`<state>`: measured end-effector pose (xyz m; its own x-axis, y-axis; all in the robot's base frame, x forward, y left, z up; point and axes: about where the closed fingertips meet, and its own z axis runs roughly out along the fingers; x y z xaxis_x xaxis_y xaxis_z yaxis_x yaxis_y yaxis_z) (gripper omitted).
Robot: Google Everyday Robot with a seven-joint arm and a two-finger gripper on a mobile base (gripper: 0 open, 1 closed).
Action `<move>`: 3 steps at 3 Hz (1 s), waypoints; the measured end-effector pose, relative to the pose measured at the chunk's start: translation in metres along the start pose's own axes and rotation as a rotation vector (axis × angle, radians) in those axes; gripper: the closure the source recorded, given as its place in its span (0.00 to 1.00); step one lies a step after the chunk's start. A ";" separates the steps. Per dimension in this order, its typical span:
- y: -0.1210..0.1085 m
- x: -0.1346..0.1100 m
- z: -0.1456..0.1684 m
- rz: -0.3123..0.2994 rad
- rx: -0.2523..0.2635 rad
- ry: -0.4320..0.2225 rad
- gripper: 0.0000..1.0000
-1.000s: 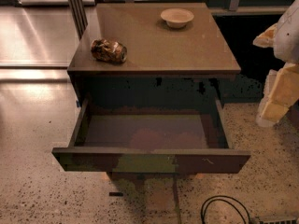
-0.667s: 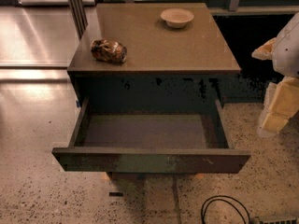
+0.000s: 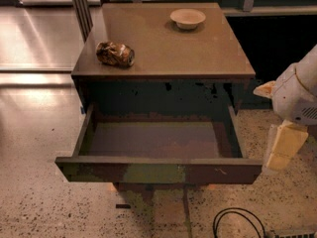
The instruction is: Close top drawer
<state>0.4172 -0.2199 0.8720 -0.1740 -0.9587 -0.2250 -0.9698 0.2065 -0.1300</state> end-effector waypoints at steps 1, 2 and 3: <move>0.010 -0.008 0.043 -0.078 -0.093 -0.024 0.00; 0.014 -0.007 0.050 -0.077 -0.105 -0.026 0.00; 0.033 -0.016 0.074 -0.089 -0.137 -0.068 0.00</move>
Offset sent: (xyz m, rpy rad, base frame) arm -0.0010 0.0151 -0.0327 0.0216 0.0552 0.0800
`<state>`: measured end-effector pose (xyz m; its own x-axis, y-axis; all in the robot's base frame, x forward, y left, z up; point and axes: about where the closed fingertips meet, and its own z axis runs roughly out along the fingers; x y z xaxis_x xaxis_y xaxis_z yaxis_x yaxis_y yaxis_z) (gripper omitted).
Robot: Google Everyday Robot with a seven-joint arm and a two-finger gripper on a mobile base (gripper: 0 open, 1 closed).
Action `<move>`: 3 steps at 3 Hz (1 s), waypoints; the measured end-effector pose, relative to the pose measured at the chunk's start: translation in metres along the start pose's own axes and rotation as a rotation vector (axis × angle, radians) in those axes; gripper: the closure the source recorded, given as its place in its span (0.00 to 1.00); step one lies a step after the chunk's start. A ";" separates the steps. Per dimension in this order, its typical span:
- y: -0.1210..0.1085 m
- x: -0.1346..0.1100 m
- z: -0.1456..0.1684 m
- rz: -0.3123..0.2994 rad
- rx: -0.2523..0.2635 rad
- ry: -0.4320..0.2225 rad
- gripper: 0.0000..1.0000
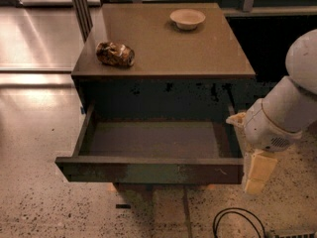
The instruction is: Close top drawer
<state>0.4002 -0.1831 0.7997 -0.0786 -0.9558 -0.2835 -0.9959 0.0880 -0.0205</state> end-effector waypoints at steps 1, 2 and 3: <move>0.023 -0.019 0.035 -0.011 -0.042 -0.047 0.00; 0.043 -0.037 0.072 -0.015 -0.118 -0.077 0.18; 0.044 -0.035 0.071 -0.017 -0.117 -0.073 0.42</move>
Offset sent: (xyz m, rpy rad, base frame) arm -0.0562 0.0943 -0.0996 0.1350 0.1921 0.0788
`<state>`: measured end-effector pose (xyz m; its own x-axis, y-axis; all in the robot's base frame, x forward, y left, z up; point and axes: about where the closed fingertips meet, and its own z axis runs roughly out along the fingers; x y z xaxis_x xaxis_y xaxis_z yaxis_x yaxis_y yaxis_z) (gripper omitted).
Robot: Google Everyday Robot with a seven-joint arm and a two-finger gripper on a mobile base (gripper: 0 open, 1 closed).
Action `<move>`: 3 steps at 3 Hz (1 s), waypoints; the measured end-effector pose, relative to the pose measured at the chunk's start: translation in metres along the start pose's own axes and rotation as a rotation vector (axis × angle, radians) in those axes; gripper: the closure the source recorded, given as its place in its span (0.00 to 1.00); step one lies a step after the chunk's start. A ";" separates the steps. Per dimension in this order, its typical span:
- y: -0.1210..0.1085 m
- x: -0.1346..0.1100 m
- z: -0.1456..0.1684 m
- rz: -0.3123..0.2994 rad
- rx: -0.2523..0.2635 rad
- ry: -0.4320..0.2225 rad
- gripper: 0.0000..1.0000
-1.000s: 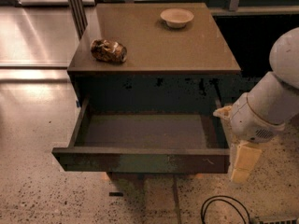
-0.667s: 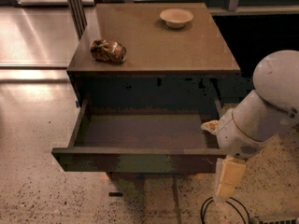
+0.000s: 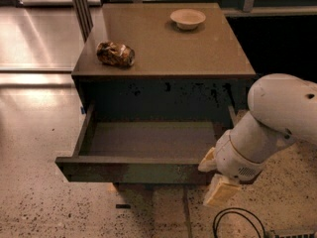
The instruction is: Close top drawer
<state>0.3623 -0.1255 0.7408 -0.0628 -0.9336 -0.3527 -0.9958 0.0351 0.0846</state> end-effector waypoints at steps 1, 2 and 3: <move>0.000 0.000 0.000 0.000 0.000 0.000 0.65; 0.001 0.000 0.001 0.003 0.002 -0.002 0.88; 0.000 0.000 0.012 -0.038 0.015 -0.017 1.00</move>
Offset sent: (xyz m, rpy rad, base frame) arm -0.0013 -0.0009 -0.0045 0.0117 -0.0009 -0.0195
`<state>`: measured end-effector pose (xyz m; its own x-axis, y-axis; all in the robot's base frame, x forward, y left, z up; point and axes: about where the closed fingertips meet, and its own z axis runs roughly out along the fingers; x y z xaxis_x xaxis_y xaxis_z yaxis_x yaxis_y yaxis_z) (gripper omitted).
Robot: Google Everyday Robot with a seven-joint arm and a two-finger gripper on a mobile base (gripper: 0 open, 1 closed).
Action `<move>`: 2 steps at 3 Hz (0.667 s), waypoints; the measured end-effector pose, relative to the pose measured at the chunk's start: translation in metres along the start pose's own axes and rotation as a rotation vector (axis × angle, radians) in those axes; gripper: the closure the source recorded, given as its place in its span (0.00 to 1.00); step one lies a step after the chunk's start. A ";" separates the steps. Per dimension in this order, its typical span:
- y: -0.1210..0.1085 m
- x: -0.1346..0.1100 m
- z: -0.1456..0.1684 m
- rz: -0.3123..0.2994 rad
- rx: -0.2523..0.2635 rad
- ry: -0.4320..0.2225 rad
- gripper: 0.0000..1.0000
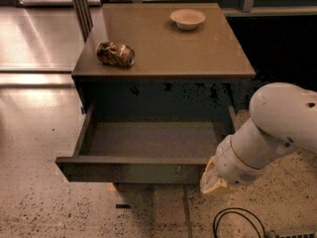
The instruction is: Close top drawer
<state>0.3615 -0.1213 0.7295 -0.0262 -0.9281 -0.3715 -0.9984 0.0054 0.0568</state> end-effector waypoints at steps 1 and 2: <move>-0.002 -0.003 0.021 -0.067 0.019 -0.040 1.00; -0.011 -0.010 0.043 -0.120 0.020 -0.064 1.00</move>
Offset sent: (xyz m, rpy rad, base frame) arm 0.0188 0.0425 -0.0595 0.1048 -0.0860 0.1542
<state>0.3703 -0.0959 0.6927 0.0913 -0.8968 -0.4328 -0.9953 -0.0965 -0.0100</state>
